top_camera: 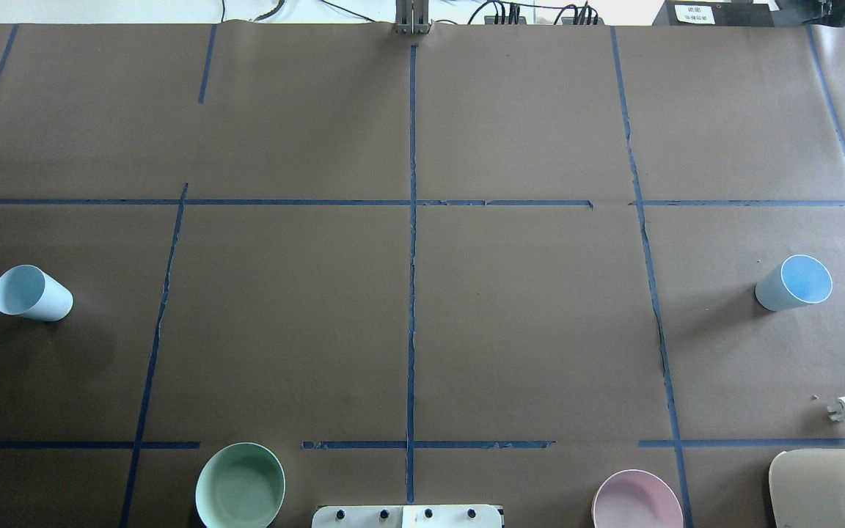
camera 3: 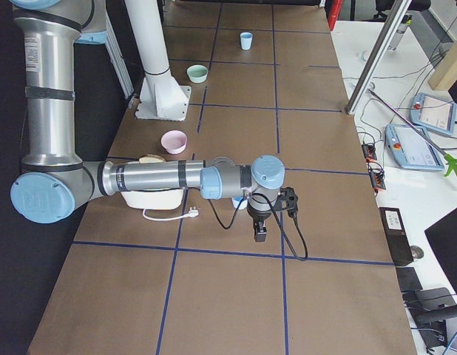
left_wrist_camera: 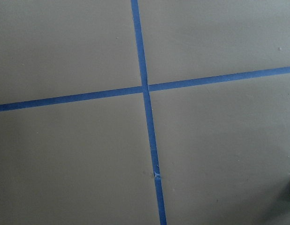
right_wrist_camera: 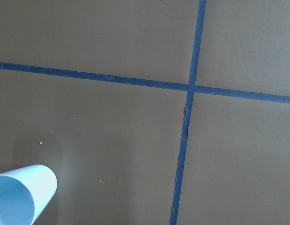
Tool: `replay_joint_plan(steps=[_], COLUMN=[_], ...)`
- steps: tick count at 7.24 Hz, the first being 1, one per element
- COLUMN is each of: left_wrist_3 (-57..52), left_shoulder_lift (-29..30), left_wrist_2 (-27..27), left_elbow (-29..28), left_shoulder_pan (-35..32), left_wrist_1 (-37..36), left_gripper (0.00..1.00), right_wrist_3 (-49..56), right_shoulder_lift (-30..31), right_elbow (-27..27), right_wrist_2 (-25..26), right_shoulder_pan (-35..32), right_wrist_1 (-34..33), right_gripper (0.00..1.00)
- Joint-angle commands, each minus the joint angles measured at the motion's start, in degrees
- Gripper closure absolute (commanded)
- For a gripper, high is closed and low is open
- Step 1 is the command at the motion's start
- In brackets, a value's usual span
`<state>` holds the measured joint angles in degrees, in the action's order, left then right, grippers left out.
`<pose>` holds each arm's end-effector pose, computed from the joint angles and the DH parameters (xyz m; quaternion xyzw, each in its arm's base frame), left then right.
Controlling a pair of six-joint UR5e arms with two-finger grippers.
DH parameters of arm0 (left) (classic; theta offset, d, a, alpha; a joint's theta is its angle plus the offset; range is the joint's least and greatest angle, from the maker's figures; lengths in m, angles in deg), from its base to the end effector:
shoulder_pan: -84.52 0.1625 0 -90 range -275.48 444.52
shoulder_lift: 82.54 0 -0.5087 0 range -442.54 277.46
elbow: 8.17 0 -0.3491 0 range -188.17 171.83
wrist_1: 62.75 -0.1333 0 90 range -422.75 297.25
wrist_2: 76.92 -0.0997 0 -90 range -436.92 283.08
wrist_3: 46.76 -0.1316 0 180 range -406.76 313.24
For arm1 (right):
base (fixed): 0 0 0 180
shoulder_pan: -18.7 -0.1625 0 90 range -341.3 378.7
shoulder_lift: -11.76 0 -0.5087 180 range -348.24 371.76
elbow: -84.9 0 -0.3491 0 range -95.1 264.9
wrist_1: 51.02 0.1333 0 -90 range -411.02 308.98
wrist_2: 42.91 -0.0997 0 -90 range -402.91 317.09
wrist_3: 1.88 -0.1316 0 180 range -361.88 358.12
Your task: Stack blue cups with both arms
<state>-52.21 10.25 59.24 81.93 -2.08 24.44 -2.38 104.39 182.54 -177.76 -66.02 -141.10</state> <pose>-0.0102 -0.4747 0.7440 0.0077 0.3919 0.0713 0.9172 0.0006 -0.4337 0.7246 0.0205 -0.3826 -0.0549 0.9220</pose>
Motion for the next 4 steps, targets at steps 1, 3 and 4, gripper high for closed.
replay_joint_plan(steps=[1,3,4], left_wrist_3=[-1.4,-1.7,-1.4], left_shoulder_lift=[-0.8,-0.9,-0.9], left_wrist_2=[-1.4,-1.6,-1.8], left_elbow=[0.9,0.3,0.2], left_shoulder_pan=[-0.2,0.0,0.0], left_wrist_1=[1.6,1.5,1.5], left_gripper=[0.0,0.0,0.0], right_wrist_3=[0.1,0.0,0.1], right_shoulder_lift=[0.1,0.3,0.5], right_elbow=[0.1,0.2,0.3], right_wrist_2=[-0.2,-0.1,-0.1], right_shoulder_pan=[0.0,0.0,0.0], right_wrist_1=[0.0,0.0,0.0], right_gripper=[0.0,0.0,0.0])
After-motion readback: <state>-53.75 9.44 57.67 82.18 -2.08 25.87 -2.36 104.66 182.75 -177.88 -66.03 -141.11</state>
